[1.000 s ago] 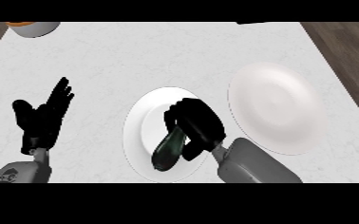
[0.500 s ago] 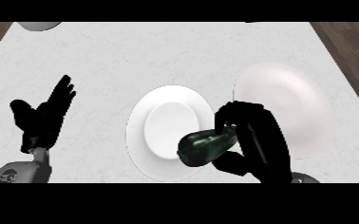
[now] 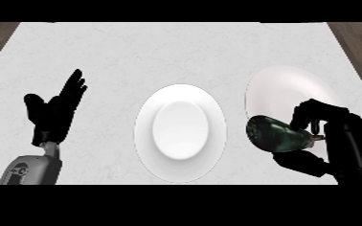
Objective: Pick the eggplant from the plate and place it in the plate
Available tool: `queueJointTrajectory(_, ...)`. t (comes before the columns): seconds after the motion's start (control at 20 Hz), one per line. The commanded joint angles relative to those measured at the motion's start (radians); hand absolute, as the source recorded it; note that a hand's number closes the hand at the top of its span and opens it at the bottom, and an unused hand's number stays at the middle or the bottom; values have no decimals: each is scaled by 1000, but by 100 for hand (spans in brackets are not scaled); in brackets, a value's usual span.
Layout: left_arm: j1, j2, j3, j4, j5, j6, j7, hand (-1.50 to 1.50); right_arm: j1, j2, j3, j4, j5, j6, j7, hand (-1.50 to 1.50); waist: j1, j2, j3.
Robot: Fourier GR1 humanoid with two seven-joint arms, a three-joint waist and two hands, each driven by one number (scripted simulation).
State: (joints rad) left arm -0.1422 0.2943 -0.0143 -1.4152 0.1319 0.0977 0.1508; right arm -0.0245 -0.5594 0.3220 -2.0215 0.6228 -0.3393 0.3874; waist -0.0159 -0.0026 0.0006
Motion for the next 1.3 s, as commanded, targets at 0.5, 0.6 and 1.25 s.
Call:
queueJointTrajectory(0.5, -20, -21, 7, 30, -32, -32, -28, 0, -91, -6, -201, 527, -258, 190, -313, 150, 31, 8, 0)
queueJointTrajectory(0.6, -50, -17, 17, 11, -19, -32, 30, 0, -113, -71, -258, 537, -341, 316, -313, -150, 23, 5, 0)
queueJointTrajectory(1.25, -29, -36, 19, -28, -45, -16, 63, 0, -183, 40, -398, 548, -560, 363, -774, -150, 12, -1, 1)
